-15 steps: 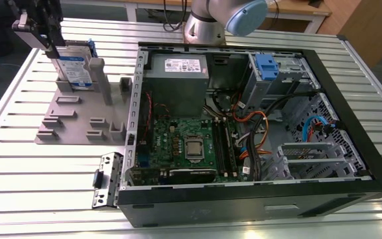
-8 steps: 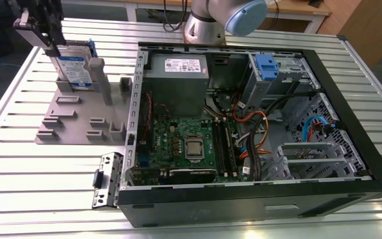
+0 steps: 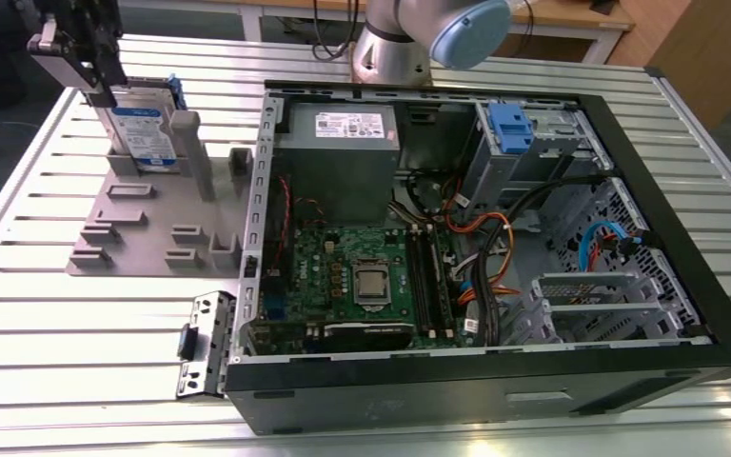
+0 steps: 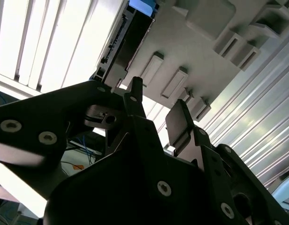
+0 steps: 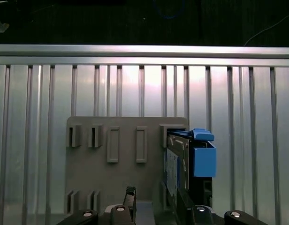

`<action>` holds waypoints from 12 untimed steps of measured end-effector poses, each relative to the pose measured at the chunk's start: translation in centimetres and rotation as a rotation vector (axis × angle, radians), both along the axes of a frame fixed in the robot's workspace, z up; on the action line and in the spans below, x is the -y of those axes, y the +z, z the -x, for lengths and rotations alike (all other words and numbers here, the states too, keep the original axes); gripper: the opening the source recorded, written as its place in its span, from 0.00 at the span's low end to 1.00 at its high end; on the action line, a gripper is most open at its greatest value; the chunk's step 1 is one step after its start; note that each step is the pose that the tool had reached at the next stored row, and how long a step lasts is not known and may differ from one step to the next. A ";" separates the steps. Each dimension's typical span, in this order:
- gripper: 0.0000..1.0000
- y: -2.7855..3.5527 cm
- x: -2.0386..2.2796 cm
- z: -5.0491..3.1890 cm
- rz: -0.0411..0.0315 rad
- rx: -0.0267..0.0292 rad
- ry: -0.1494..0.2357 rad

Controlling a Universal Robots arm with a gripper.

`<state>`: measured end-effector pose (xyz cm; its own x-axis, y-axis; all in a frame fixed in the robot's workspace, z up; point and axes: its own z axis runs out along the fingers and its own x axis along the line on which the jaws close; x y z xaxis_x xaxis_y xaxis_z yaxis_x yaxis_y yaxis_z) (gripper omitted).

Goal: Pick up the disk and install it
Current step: 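Pick up the disk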

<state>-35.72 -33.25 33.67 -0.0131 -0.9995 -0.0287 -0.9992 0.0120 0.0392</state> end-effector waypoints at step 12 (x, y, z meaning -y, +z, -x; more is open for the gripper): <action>0.47 -0.06 -1.16 0.60 0.0001 0.0002 0.000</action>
